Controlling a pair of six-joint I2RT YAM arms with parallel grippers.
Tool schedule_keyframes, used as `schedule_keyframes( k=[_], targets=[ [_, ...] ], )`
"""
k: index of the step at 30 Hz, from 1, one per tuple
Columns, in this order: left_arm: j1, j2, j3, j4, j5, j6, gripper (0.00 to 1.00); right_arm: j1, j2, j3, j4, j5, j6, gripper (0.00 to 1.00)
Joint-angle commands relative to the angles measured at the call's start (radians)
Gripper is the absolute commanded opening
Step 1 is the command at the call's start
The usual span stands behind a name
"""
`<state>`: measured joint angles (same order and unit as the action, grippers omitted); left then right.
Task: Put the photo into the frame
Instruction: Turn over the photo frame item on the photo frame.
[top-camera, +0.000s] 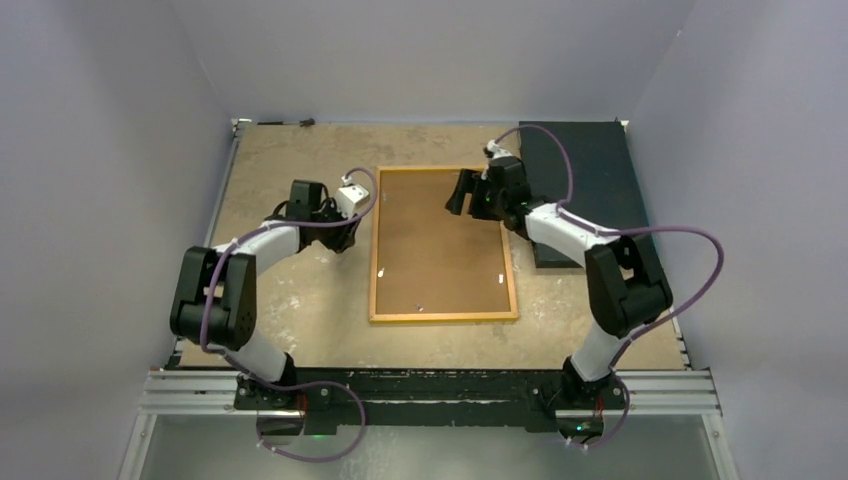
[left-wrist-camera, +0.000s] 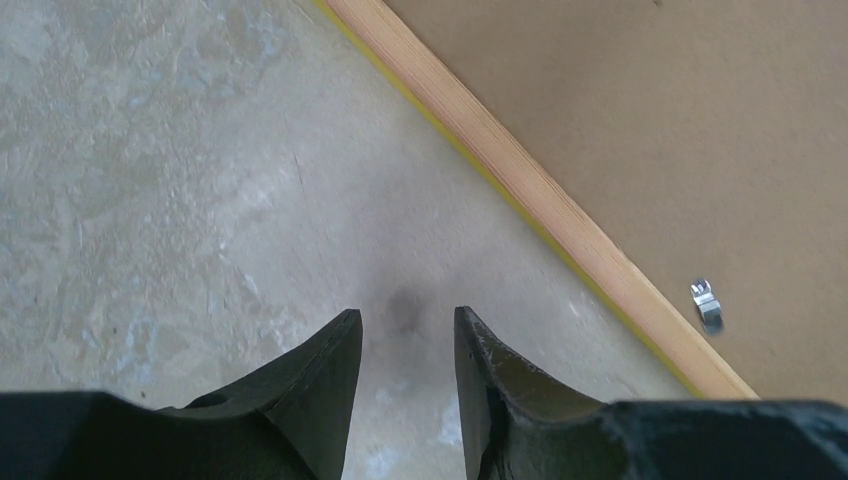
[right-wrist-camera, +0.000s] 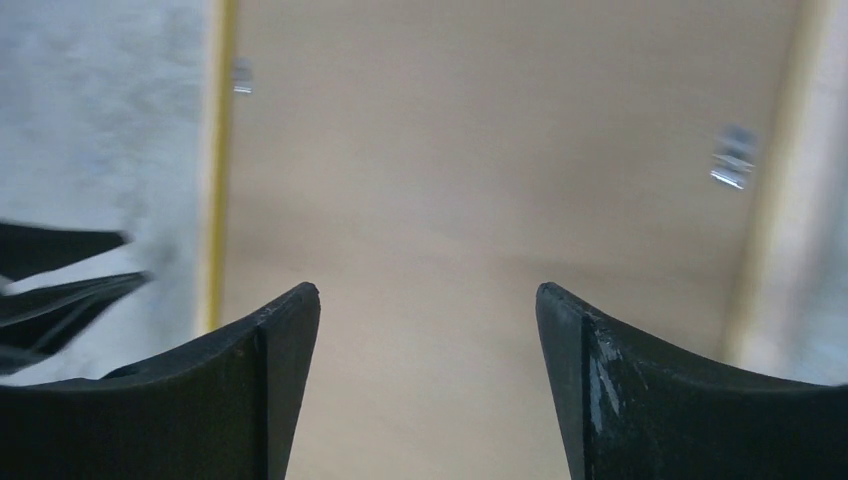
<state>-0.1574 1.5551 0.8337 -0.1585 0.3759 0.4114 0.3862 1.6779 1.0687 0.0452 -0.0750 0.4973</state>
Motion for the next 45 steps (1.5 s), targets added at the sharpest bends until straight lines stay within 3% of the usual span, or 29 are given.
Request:
schedule_keyframes(
  k=[1,9,13,18,22,26,33,45],
  targets=[
    [0.004,0.112,0.118,0.054,0.029,-0.084,0.37,0.068,0.088,0.090,0.216,-0.082,0.120,0.79],
    [0.009,0.242,0.268,0.062,0.119,-0.234,0.42,0.125,0.375,0.323,0.349,-0.203,0.265,0.78],
    [0.012,0.270,0.305,0.040,0.181,-0.263,0.44,0.145,0.455,0.410,0.338,-0.254,0.268,0.71],
    [0.015,0.250,0.264,-0.025,0.221,-0.215,0.45,0.190,0.331,0.214,0.410,-0.318,0.306,0.65],
    [0.018,0.246,0.231,-0.073,0.227,-0.172,0.41,0.250,0.214,-0.001,0.471,-0.329,0.336,0.62],
    [0.019,0.242,0.208,-0.073,0.244,-0.170,0.37,0.336,0.159,-0.107,0.500,-0.291,0.343,0.57],
    [0.018,0.265,0.201,-0.079,0.295,-0.196,0.29,0.418,0.190,-0.108,0.511,-0.249,0.354,0.49],
    [0.020,0.221,0.200,-0.115,0.311,-0.179,0.26,0.450,0.239,-0.084,0.479,-0.191,0.352,0.50]
  ],
)
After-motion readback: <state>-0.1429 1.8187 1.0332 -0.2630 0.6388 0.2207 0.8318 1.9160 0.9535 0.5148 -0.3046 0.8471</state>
